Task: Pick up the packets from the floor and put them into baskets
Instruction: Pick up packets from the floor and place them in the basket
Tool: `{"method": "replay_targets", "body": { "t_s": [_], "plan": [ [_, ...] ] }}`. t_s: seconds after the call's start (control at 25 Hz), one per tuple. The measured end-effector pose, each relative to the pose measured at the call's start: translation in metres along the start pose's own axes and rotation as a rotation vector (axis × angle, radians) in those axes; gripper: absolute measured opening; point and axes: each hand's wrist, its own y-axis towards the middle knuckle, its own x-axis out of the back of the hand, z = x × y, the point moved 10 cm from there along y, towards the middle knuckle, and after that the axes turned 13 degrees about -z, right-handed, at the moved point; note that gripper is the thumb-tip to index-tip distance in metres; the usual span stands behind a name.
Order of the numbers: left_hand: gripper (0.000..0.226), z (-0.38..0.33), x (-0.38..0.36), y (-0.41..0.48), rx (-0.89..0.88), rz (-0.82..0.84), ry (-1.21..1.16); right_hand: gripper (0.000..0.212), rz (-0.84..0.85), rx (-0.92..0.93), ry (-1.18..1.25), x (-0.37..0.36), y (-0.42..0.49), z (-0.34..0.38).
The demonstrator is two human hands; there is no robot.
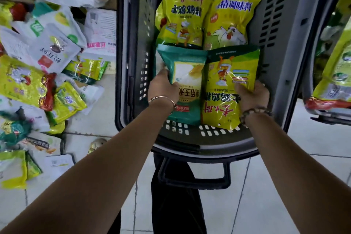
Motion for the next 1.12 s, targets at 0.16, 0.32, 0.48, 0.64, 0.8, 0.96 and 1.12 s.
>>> {"method": "replay_targets", "body": {
  "t_s": [0.16,0.32,0.48,0.64,0.8,0.96,1.12],
  "plan": [
    [0.033,0.013,-0.012,0.003,0.110,0.052,-0.080,0.028,-0.043,-0.085,-0.260,-0.006,0.005,-0.018],
    [0.062,-0.001,0.020,-0.007,0.016,-0.147,-0.111,0.064,0.003,0.035,-0.455,-0.005,-0.014,-0.008],
    [0.090,-0.076,-0.007,-0.043,-0.841,-0.144,0.467,0.104,0.067,0.456,-0.680,-0.019,-0.038,0.018],
    [0.121,-0.037,-0.055,-0.022,-0.741,0.197,0.763,0.122,0.311,0.549,-0.837,-0.060,-0.030,0.006],
    [0.140,-0.017,-0.060,-0.008,-0.740,0.213,0.753,0.132,0.352,0.599,-0.925,-0.078,-0.017,-0.007],
    [0.139,-0.013,-0.064,-0.006,-0.750,0.161,0.742,0.138,0.234,0.623,-0.880,-0.082,-0.016,-0.007],
    [0.137,-0.014,-0.061,-0.011,-0.774,0.121,0.739,0.137,0.237,0.643,-0.880,-0.082,-0.016,-0.009]
  ]
}}
